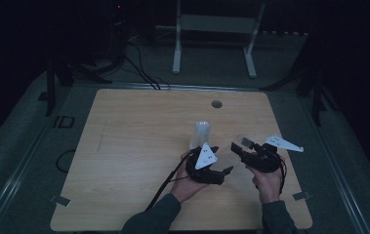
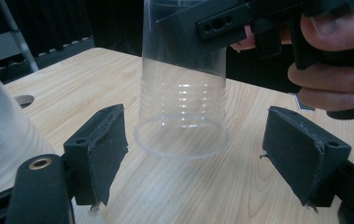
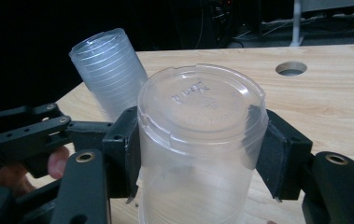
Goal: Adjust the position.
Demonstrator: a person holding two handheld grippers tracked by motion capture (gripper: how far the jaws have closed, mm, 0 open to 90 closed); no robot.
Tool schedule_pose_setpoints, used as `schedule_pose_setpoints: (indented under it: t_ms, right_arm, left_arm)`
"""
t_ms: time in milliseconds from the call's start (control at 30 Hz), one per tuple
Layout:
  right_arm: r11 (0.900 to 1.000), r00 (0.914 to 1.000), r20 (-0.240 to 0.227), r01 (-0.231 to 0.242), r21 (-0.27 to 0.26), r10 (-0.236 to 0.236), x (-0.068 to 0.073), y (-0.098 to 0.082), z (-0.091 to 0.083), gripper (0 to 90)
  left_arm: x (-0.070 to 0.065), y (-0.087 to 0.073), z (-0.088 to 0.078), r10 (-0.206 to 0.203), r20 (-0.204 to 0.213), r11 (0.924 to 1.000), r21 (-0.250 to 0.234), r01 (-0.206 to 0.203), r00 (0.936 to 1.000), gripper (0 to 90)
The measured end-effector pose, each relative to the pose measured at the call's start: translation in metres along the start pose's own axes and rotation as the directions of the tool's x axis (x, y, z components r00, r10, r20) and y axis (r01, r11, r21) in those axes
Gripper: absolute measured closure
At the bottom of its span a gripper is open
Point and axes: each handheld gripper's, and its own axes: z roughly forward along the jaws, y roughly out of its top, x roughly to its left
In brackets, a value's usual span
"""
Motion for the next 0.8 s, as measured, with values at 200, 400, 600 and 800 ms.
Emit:
schedule_pose_setpoints:
  t_ms: [200, 400, 600, 800]
  right_arm:
    - [1.000, 0.9994, -0.020, -0.029, -0.009, 0.029, 0.000, -0.001, -0.001, 39.9]
    - [0.999, 0.9984, -0.035, -0.045, -0.012, 0.044, 0.000, -0.003, -0.001, 40.0]
    - [0.998, 0.9964, -0.054, -0.066, -0.015, 0.065, 0.001, -0.004, -0.001, 40.3]
    - [0.996, 0.9933, -0.076, -0.089, -0.022, 0.087, 0.000, -0.005, -0.002, 40.4]
  left_arm:
    - [0.000, 0.002, 0.004, 0.002, -0.001, 1.0000, -0.010, -0.002, 1.0000, 19.1]
    - [-0.001, 0.003, 0.008, 0.002, -0.007, 0.9998, -0.022, -0.002, 1.0000, 19.0]
    - [0.001, 0.002, 0.012, -0.006, -0.019, 0.9996, -0.028, 0.005, 0.9998, 19.0]
    - [0.002, 0.002, 0.016, -0.006, -0.018, 0.9994, -0.034, 0.006, 0.9998, 19.0]
